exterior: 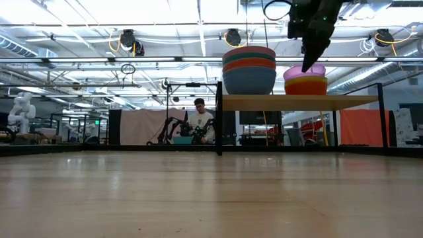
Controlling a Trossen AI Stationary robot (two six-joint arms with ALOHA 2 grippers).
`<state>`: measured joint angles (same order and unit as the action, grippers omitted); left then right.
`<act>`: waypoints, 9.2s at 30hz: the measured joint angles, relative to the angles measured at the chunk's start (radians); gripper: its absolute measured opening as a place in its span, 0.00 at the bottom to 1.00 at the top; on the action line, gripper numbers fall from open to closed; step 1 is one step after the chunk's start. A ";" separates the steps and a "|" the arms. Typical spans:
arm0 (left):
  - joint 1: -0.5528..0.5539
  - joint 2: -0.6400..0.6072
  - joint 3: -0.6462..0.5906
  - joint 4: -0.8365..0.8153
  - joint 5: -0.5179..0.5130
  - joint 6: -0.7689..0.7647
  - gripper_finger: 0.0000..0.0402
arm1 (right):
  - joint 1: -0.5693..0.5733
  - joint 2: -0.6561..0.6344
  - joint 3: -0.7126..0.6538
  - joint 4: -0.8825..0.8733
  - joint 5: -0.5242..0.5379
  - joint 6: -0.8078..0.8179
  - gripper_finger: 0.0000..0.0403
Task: Place and stack bowls onto a shelf
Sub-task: Stack the violet bowl on the shelf, then return to Home Position
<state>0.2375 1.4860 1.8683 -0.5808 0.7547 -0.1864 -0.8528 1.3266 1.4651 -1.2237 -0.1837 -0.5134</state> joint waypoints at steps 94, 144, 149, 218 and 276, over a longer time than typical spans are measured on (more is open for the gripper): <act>0.124 -1.098 0.000 -0.989 -0.556 0.185 0.08 | 0.065 -0.956 0.000 0.124 -0.160 0.394 0.24; 0.306 -1.233 -0.271 -0.983 0.034 0.604 0.08 | 0.065 -1.315 -0.981 1.190 -0.469 0.629 0.24; 0.322 -1.233 -0.411 -0.923 0.226 0.778 0.08 | 0.065 -1.316 -1.050 1.332 -0.502 0.683 0.24; 0.074 -1.231 -1.859 0.758 0.237 0.274 0.08 | 0.110 -1.314 -1.432 1.426 -0.783 0.789 0.24; 0.074 -1.230 -1.858 0.655 0.180 0.129 0.08 | 0.109 -1.314 -1.452 1.303 -0.682 0.868 0.24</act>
<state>0.3115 0.2558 0.0105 0.0742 0.9344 -0.0570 -0.7433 0.0127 0.0135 0.0795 -0.8654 0.3546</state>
